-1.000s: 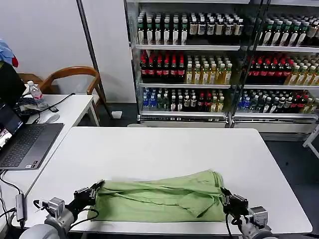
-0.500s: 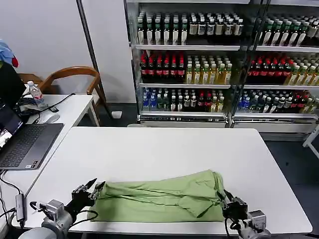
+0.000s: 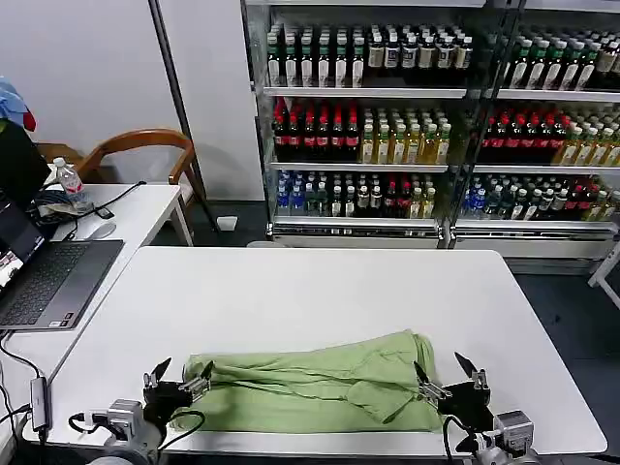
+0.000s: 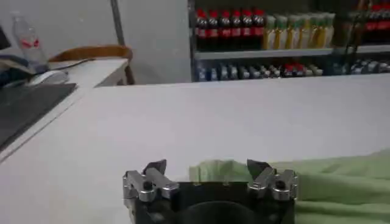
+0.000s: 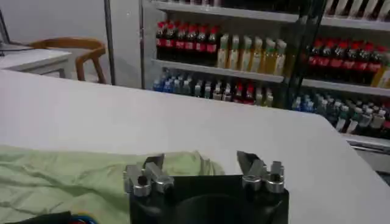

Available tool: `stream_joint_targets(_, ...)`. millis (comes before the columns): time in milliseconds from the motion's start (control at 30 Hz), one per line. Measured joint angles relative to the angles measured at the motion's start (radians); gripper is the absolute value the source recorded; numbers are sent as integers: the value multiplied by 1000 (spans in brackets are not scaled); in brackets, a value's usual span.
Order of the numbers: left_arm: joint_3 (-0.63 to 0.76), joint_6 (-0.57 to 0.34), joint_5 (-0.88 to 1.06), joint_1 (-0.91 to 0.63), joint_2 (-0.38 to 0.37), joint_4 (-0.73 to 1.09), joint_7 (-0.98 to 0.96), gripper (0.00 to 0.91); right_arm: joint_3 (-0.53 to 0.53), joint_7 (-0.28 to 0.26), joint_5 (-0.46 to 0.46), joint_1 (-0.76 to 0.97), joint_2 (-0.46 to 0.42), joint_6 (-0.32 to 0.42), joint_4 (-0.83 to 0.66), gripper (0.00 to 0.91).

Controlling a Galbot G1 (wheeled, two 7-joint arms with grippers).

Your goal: Fold and organize the clothes.

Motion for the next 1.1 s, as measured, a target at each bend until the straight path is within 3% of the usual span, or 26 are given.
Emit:
stream_joint_targets(333,62,19,-4,3,-29,7,-105,907,3,-1,-44,-8,24,17,5,907)
stream_joint_targets(367,65,21,-4,1,-30,10,-112,796,3,0,-47,-9,26,18,5,907)
stream_joint_targets(433,69,26,-3,0,-32,12,-123,50,1,0,-54,-11,31,20,6,907)
stream_joint_targets(1100,115,31,30,3,-52,22,-127,50,-10,3,-90,-21,40,36,1,907)
